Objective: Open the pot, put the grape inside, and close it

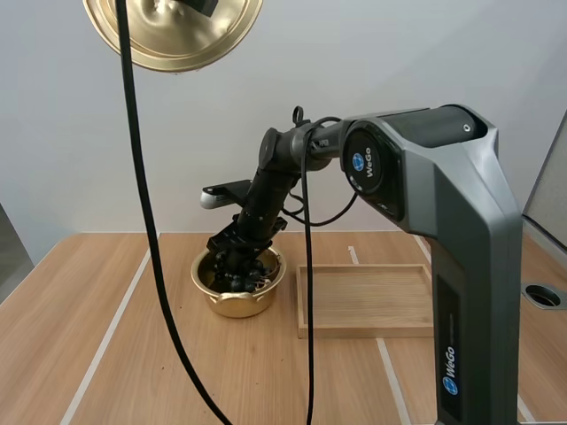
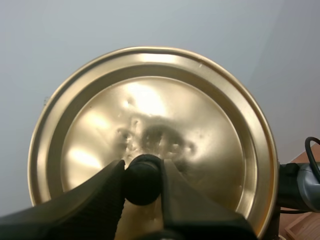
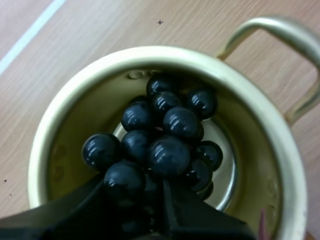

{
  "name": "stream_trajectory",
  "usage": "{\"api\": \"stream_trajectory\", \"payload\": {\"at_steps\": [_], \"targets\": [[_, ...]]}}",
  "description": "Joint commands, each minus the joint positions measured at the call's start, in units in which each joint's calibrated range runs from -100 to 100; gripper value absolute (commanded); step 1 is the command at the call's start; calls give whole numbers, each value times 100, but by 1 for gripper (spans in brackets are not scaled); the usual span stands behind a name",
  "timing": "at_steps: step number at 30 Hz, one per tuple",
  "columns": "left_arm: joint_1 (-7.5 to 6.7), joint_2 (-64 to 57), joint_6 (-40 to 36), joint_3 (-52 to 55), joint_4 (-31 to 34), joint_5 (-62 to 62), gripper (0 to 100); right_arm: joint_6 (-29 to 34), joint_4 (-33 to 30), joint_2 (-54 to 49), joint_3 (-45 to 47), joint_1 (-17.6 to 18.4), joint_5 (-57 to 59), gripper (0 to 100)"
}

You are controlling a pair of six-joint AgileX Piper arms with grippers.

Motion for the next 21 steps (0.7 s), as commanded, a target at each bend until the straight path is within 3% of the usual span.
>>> {"api": "stream_trajectory", "payload": {"at_steps": [1, 21], "targets": [[-5, -17, -47, -50, 48, -67, 0, -86, 108, 116, -42, 17, -384, 0], [-5, -17, -47, -50, 48, -67, 0, -86, 100, 653, -42, 17, -429, 0]]}}
